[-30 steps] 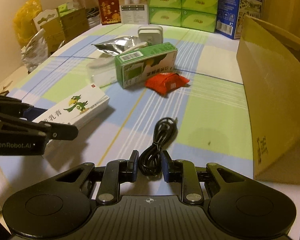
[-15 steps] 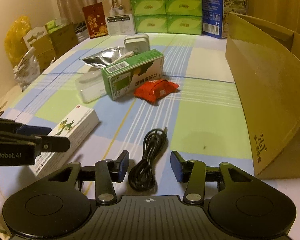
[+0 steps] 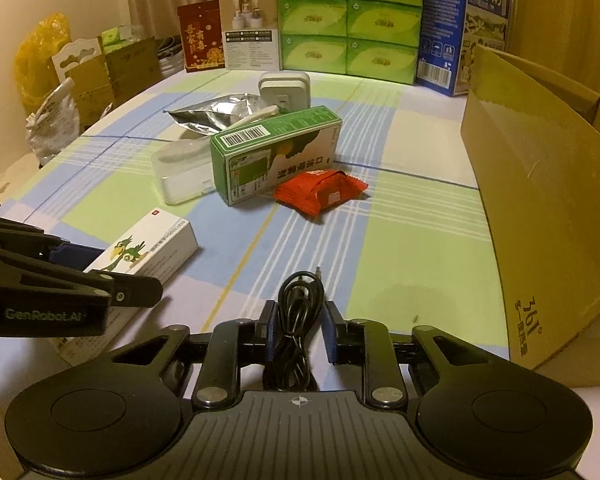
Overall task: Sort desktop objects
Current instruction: 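Grasp white cream tube box with left tool while right tool grasps black cable, then carry cream box and black cable into the cardboard box and open both tools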
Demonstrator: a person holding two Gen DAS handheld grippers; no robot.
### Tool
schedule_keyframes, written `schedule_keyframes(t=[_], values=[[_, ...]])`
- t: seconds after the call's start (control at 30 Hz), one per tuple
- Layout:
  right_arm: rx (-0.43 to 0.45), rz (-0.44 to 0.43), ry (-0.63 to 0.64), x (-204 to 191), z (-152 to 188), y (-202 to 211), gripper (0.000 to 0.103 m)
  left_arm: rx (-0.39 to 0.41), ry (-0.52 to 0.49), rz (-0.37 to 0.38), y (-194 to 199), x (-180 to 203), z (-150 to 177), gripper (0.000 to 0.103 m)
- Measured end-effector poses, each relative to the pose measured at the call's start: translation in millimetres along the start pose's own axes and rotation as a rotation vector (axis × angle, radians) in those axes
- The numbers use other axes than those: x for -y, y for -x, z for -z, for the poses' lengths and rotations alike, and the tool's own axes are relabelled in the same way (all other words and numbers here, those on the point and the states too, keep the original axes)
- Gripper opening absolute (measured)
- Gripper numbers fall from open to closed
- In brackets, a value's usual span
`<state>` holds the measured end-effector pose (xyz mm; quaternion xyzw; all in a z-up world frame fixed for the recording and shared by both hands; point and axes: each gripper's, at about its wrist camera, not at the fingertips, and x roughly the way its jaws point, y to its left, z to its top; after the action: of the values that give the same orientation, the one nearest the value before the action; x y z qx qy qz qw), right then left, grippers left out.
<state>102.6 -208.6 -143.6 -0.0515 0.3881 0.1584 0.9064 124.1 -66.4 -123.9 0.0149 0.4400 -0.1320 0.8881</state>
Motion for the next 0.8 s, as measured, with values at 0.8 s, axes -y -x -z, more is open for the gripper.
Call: schedule_keyframes(t=[0.8], values=[[0.002,-0.015,-0.045,3,-5,5,0.016,0.03,-0.021,0.002,8,5,-5,0.033]])
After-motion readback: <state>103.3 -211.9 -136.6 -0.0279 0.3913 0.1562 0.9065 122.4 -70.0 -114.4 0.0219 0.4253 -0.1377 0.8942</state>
